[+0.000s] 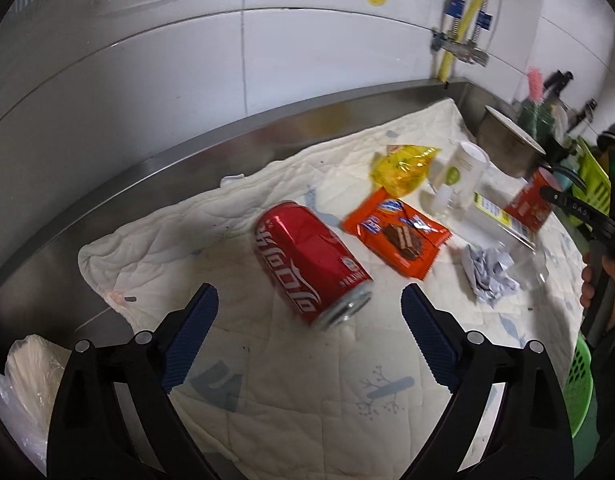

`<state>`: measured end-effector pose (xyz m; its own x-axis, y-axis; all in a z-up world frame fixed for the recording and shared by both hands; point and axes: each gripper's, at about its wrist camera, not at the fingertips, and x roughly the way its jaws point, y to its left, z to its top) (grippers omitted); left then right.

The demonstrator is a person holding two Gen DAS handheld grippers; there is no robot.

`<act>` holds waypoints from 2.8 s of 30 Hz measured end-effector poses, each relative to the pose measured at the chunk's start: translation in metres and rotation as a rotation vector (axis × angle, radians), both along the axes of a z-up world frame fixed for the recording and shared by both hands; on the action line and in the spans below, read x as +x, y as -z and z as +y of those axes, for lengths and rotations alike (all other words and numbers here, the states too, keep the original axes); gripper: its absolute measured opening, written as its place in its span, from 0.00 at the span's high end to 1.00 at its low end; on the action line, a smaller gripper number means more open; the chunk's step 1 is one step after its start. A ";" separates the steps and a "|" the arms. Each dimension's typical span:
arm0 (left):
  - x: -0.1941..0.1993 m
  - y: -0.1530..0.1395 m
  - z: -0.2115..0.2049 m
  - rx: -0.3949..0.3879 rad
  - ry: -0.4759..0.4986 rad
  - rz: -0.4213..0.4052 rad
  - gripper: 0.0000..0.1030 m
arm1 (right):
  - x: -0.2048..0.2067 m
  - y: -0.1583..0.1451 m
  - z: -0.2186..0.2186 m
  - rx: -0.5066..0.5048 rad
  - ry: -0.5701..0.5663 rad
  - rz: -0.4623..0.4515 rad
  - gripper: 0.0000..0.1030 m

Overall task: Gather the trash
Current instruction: 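Grasp the red cartoon paper cup with the right tool while the left tool grasps the red Coca-Cola can, then drop the red cup into the green basket with the right tool while the left tool drops the can in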

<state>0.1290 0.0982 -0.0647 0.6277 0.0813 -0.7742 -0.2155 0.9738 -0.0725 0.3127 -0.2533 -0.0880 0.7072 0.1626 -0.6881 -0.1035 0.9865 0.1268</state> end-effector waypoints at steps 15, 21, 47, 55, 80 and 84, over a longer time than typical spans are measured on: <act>0.066 0.040 0.026 -0.142 -0.210 0.139 0.08 | 0.036 0.028 0.007 -0.008 0.026 0.062 0.37; 0.084 0.062 0.032 -0.170 -0.257 0.217 0.08 | 0.022 0.015 0.001 0.000 0.020 0.034 0.37; 0.062 0.040 0.008 -0.204 -0.103 0.149 0.31 | -0.243 0.013 -0.137 -0.101 0.290 0.045 0.37; 0.028 0.005 -0.040 -0.202 0.073 0.079 0.31 | -0.286 0.098 -0.173 -0.090 0.415 0.248 0.37; -0.016 -0.008 -0.336 -0.194 0.775 0.128 0.35 | -0.351 0.116 -0.217 0.008 0.535 0.248 0.27; -0.021 0.013 -0.382 -0.197 0.850 0.176 0.37 | -0.379 0.095 -0.223 0.018 0.562 0.193 0.27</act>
